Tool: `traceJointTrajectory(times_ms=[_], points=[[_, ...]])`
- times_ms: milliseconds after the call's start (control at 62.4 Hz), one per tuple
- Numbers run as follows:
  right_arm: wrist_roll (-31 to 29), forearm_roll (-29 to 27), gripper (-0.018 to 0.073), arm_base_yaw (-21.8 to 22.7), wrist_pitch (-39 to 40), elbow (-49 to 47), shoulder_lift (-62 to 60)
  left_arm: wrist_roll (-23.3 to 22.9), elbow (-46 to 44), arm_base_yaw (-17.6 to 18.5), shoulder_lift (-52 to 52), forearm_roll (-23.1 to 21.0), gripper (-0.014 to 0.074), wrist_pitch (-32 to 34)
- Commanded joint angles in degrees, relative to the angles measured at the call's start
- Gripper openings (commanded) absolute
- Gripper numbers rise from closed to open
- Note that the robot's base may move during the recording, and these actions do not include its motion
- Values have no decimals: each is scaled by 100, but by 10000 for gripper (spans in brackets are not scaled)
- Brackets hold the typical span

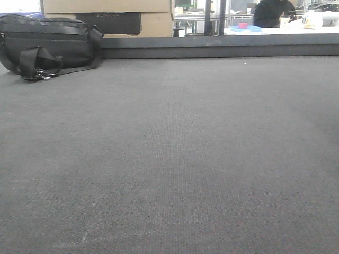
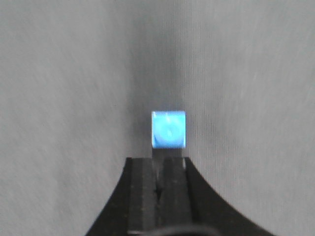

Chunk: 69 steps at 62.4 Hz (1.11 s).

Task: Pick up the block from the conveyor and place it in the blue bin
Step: 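Close the right gripper around the small blue block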

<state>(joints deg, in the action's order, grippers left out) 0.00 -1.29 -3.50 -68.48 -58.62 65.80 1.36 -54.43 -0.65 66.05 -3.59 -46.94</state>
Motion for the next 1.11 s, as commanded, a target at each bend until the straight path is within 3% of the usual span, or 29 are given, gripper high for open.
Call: traceJointTrajectory(times_ms=[0,240,321,481,561,834,1090], points=[[34,129,-162,-1,-148,-78,279,-38,-51,-31,-13,-102,-111,10],[34,293,-135,-1,-119,-78,990,-38,-51,-31,-13,-100,-111,-20],[34,293,-21,-1,-75,-78,1163,-38,-51,-31,-13,-100,-111,-20],[34,282,383,-1,1,-67,1303,-38,-51,-31,-13,-100,-111,-31],[34,293,469,-1,279,53,1303,-38,-51,-31,-13,-117,-111,-31],[34,221,486,-1,1796,1118,1303,-38,-51,-31,-13,-117,-111,-31],[34,129,486,145,2206,1411,1303,-38,-51,-31,-13,-116,-111,-21]])
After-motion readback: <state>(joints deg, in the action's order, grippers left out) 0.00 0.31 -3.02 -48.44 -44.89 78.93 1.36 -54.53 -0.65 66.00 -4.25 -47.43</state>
